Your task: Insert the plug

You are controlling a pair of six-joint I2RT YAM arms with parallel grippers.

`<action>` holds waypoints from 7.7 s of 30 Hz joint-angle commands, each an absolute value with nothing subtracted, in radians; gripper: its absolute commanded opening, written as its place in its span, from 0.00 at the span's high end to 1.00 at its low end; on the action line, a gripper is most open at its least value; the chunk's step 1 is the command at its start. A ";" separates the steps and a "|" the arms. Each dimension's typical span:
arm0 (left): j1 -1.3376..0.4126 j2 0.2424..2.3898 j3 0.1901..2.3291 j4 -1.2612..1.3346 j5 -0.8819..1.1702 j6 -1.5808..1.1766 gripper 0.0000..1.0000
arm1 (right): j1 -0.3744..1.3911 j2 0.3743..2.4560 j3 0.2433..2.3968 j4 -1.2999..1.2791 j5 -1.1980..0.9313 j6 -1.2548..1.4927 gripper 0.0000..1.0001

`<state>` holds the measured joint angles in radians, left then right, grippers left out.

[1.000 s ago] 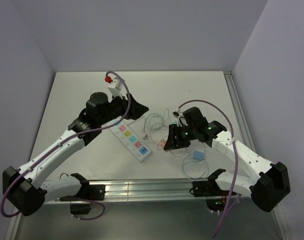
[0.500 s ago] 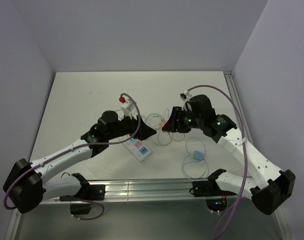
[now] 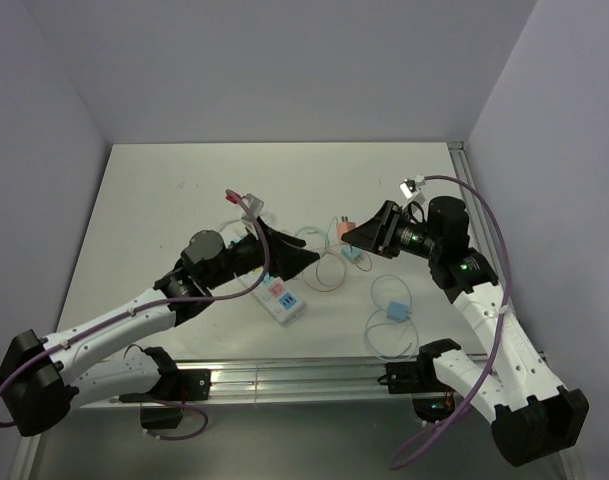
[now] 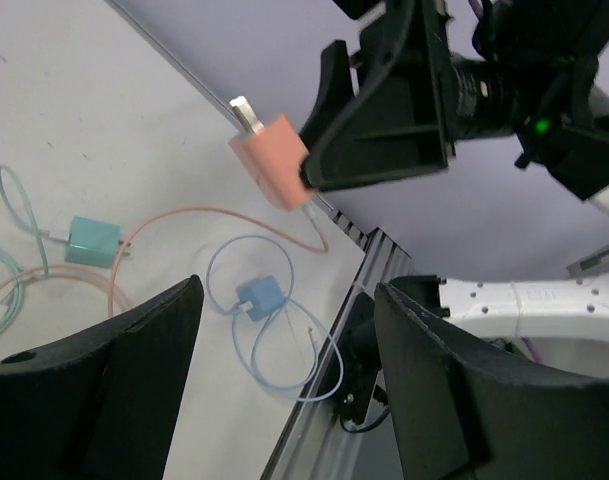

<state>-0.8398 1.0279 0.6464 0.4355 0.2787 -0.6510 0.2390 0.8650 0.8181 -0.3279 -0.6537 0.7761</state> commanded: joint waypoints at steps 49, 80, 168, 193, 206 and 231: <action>-0.822 1.218 0.974 0.033 0.201 -0.919 1.00 | 0.580 0.891 1.031 -0.527 -0.227 0.374 0.24; -0.873 1.039 0.643 0.781 -0.081 -1.210 1.00 | 0.583 0.808 0.627 0.515 -0.437 1.198 0.30; -0.049 1.322 0.692 -0.088 -0.126 -1.215 0.76 | 0.877 2.321 2.381 -0.992 -0.120 0.091 1.00; -0.153 1.617 0.724 0.175 0.161 -0.975 1.00 | 0.899 2.372 2.381 -0.974 -0.078 0.098 1.00; -0.209 1.554 0.644 0.235 0.155 -1.019 0.99 | 0.902 2.178 2.099 -0.888 -0.002 0.127 1.00; -0.207 1.344 0.520 0.137 0.006 -1.094 0.49 | 0.916 2.212 2.137 -0.956 -0.012 0.129 1.00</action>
